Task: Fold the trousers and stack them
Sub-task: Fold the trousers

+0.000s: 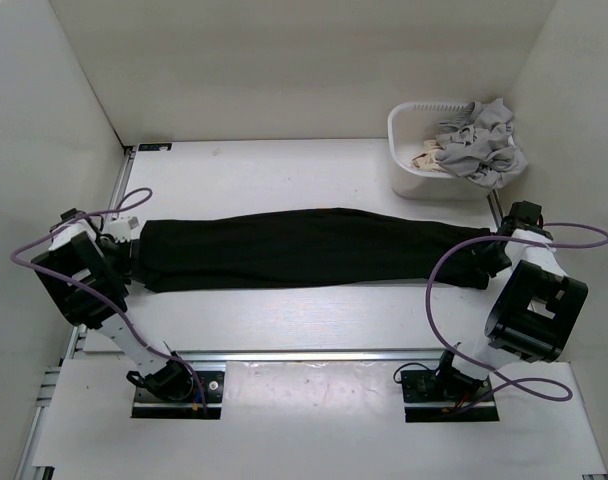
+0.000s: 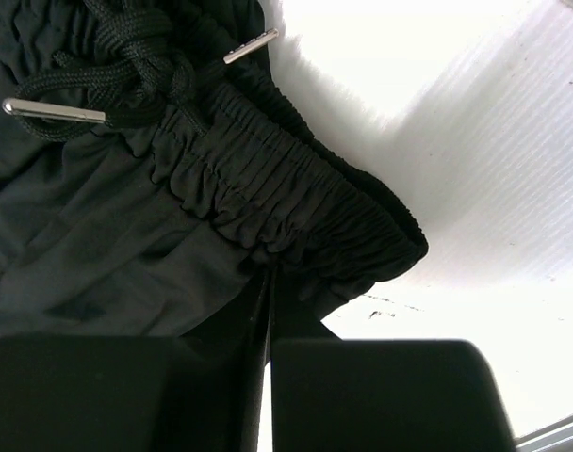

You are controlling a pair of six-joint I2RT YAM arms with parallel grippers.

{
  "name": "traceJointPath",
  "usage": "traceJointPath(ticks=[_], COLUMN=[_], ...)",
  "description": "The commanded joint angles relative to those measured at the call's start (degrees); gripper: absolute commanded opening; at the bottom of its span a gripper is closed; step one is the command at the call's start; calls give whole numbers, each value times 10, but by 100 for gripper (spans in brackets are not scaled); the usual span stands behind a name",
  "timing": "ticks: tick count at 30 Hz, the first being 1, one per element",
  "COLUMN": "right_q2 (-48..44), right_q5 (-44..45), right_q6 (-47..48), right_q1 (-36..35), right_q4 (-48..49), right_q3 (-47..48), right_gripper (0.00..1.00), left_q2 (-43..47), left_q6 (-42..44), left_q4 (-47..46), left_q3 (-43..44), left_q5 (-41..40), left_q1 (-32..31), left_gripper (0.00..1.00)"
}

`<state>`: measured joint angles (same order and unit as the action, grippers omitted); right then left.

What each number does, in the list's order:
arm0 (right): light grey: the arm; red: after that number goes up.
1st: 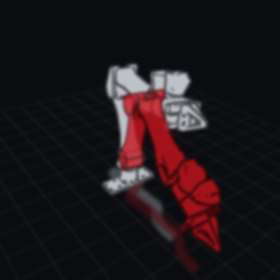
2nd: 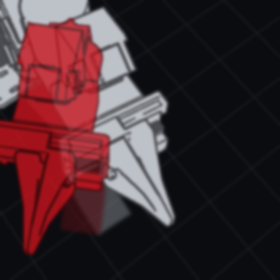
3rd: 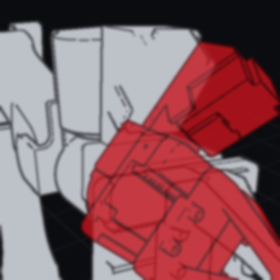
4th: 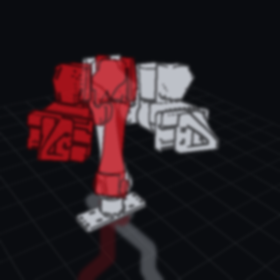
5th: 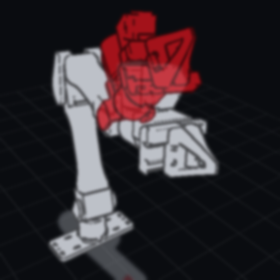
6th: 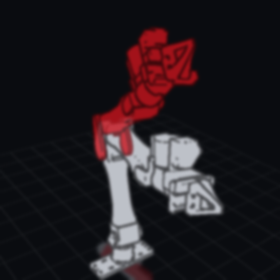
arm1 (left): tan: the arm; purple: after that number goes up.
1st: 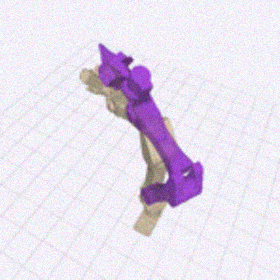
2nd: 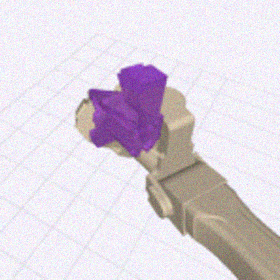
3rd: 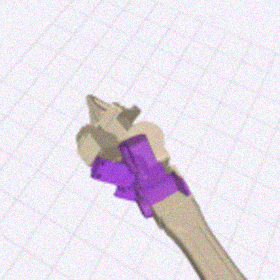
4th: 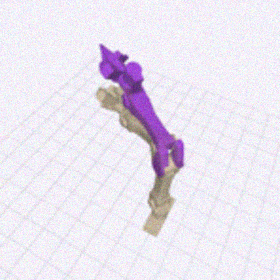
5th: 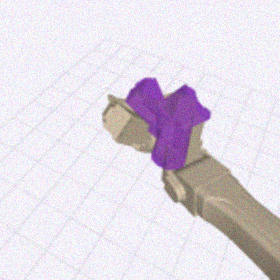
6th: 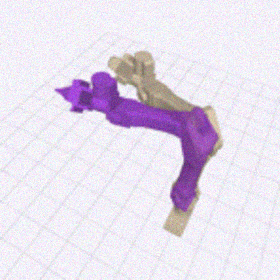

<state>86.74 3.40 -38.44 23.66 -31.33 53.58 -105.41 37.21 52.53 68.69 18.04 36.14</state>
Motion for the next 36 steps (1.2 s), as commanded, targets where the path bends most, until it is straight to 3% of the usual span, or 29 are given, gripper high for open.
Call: traceJointPath(ticks=[1, 5, 15, 17, 19, 20, 21, 36], right_q2=[-4, -10, -20, -20, -20, -15, -15, -10], right_q5=[13, 19, 13, 13, 13, 13, 13, -5], right_q6=[6, 12, 22, 27, 28, 28, 28, 28], right_q1=[3, 3, 3, 3, 3, 3, 3, 38], right_q4=[9, -1, -12, -12, -17, -17, -17, -61], right_q3=[24, 24, 47, 53, 59, 66, 66, 190], right_gripper=[0, 0, 0, 0, 0, 0, 0, 0], left_q2=[54, 77, -12, -29, -47, -55, -55, 1], left_q6=[0, 0, -38, -33, -33, -33, -28, -11], left_q4=[5, -1, -44, -44, -44, -35, -27, 73], left_q3=[28, 41, 67, 67, 67, 67, 73, 232], left_q5=[33, 52, 3, 3, 3, 18, 30, 133], left_q1=[-1, -6, -19, -19, -19, -19, -19, -19], left_gripper=[66, 81, 77, 72, 49, 28, 17, 14])
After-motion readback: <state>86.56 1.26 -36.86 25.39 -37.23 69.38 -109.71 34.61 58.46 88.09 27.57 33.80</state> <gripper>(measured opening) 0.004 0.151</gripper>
